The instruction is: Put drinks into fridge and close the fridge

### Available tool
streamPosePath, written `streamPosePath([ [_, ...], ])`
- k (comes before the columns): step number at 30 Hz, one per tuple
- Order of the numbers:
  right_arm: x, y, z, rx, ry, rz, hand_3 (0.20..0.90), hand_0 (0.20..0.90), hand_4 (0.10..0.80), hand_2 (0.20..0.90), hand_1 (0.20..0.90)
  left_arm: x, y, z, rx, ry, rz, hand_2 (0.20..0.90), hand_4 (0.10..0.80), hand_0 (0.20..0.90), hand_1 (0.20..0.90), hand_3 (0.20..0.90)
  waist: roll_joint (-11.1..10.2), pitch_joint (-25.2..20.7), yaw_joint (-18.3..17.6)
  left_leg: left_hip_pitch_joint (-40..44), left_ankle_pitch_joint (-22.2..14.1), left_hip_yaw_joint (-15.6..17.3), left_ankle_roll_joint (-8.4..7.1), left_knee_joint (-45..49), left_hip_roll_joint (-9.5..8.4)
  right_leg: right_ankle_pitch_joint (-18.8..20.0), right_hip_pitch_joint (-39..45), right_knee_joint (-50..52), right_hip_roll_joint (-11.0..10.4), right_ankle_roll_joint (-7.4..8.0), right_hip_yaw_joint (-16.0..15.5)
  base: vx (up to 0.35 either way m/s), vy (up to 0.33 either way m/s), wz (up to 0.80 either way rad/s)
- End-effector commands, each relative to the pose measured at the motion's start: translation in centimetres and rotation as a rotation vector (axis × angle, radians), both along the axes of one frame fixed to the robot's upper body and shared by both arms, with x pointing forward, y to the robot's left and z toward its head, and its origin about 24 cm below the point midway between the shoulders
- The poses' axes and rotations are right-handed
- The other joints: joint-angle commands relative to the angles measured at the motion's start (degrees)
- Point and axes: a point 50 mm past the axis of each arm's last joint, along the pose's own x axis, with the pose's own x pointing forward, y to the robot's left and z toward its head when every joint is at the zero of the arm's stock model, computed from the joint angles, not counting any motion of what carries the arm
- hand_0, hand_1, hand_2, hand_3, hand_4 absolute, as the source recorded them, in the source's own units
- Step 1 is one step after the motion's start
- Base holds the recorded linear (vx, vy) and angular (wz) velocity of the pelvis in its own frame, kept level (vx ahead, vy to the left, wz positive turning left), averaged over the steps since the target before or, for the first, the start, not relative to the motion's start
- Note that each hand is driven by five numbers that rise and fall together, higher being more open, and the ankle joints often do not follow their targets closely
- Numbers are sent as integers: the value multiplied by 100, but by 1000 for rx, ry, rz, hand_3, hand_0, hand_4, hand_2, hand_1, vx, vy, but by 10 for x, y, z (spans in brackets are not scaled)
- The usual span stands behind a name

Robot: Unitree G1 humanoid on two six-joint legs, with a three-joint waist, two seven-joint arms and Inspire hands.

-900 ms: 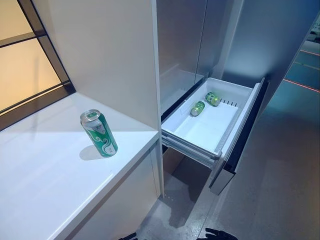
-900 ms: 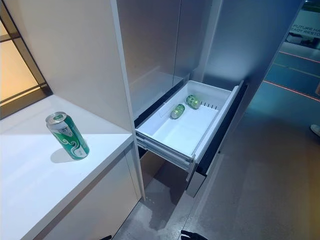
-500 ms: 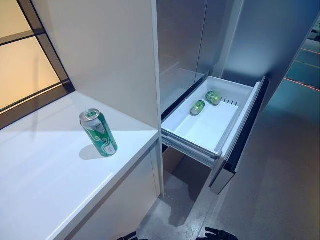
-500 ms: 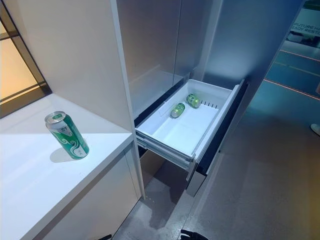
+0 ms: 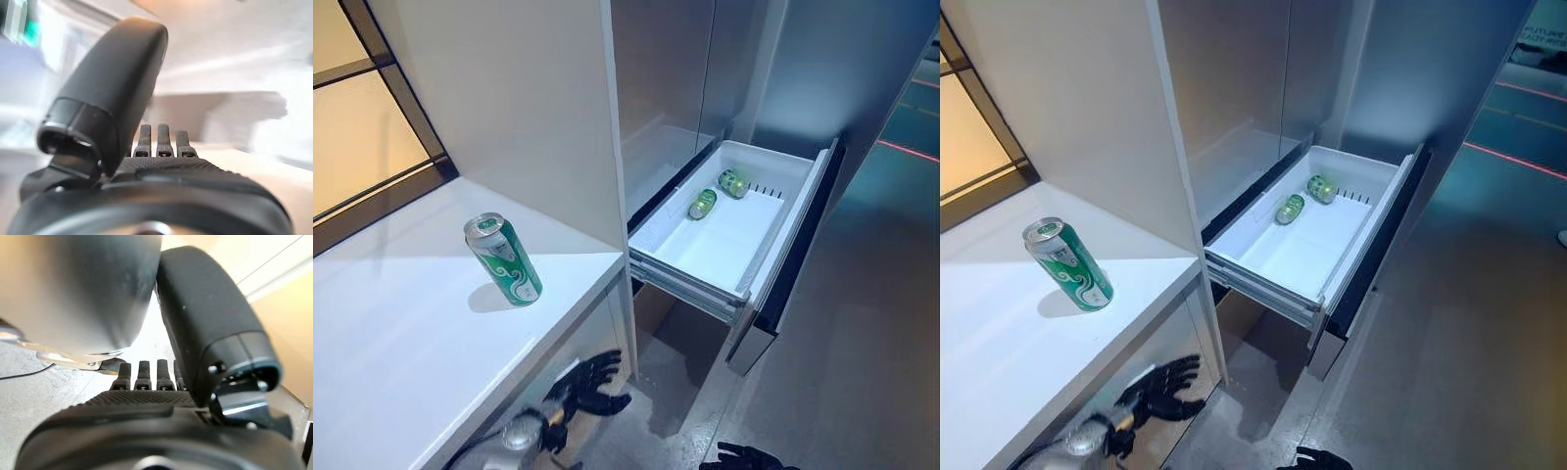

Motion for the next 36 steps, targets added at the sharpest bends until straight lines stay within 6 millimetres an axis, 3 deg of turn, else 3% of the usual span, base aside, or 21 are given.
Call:
streamPosePath([
  [1, 20, -14, 8, -29, -27, 26, 900, 900, 800, 900, 900, 47, -29, 69, -289, -167, -276, 900, 800, 900, 900, 900, -51, -11, 156, -99, -495, 329, 181, 251, -247, -285, -400, 533, 108, 146, -27, 0, 0, 0],
  [2, 18, -14, 8, -30, -28, 21, 900, 900, 800, 900, 900, 51, -38, 102, -420, -223, -396, 900, 800, 900, 900, 900, -44, -22, 173, -94, -488, 310, 188, 215, -243, -276, -402, 518, 108, 150, -18, 0, 0, 0],
  [3, 17, -15, 8, -30, -29, 20, 900, 900, 800, 900, 900, 52, -42, 116, -476, -243, -433, 900, 800, 900, 900, 900, -44, -23, 176, -87, -491, 305, 193, 204, -242, -274, -399, 516, 106, 153, -19, 0, 0, 0],
  [5, 11, -14, 6, -29, -26, 17, 900, 900, 800, 900, 900, 49, -57, 172, -770, -330, -545, 900, 800, 900, 900, 900, -49, -60, 199, -67, -505, 266, 224, 145, -250, -285, -391, 494, 107, 160, 5, 0, 0, 0],
  [7, 4, -10, 3, -25, -22, 14, 900, 900, 800, 900, 900, 41, -63, 208, -971, -424, -587, 900, 800, 900, 900, 900, -74, -92, 221, -30, -539, 227, 252, 109, -259, -308, -359, 474, 108, 166, 35, 12, -17, -1],
  [11, -7, 3, -3, -16, -11, 13, 900, 900, 800, 900, 900, 31, -43, 261, -976, -830, -480, 900, 800, 900, 900, 900, -117, -125, 267, 7, -572, 130, 268, 95, -257, -348, -298, 466, 124, 145, 57, 15, -35, 0],
  [12, -8, 4, -3, -16, -11, 13, 900, 900, 800, 900, 900, 31, -41, 263, -971, -857, -465, 900, 800, 900, 900, 900, -120, -124, 270, 14, -574, 117, 270, 93, -259, -352, -286, 461, 124, 142, 52, 0, 0, 0],
  [14, -16, 9, -6, -11, -7, 7, 900, 900, 800, 900, 900, 26, -18, 284, -899, -1090, -299, 900, 800, 900, 900, 900, -129, -154, 324, 43, -585, 22, 272, 74, -277, -386, -220, 425, 137, 119, 17, 0, 0, 0],
  [19, -24, 16, -9, -11, 11, 10, 900, 900, 800, 900, 900, 18, 10, 304, -665, -1370, -37, 900, 800, 900, 900, 900, -136, -235, 412, 66, -585, -67, 243, 56, -281, -444, -138, 384, 149, 96, -67, 26, -10, 2],
  [25, -28, 22, -11, -10, 32, 37, 900, 900, 800, 900, 900, 10, 24, 318, -374, -1557, 195, 900, 800, 900, 900, 900, -157, -312, 538, 81, -582, -158, 214, 37, -278, -520, -71, 370, 170, 52, -185, 27, -12, 12],
  [30, -23, 25, -11, -7, 33, 72, 900, 900, 800, 900, 900, 15, 31, 324, -251, -1541, 303, 900, 800, 900, 900, 900, -162, -351, 655, 66, -554, -221, 179, 19, -265, -574, -38, 386, 182, 24, -286, 12, -12, 11],
  [36, -12, 25, -9, -5, 18, 100, 900, 900, 800, 900, 900, 31, 49, 314, -220, -1377, 423, 900, 800, 900, 900, 900, -139, -365, 755, 19, -497, -282, 130, 12, -257, -608, -21, 405, 178, 8, -389, -3, -1, 12],
])
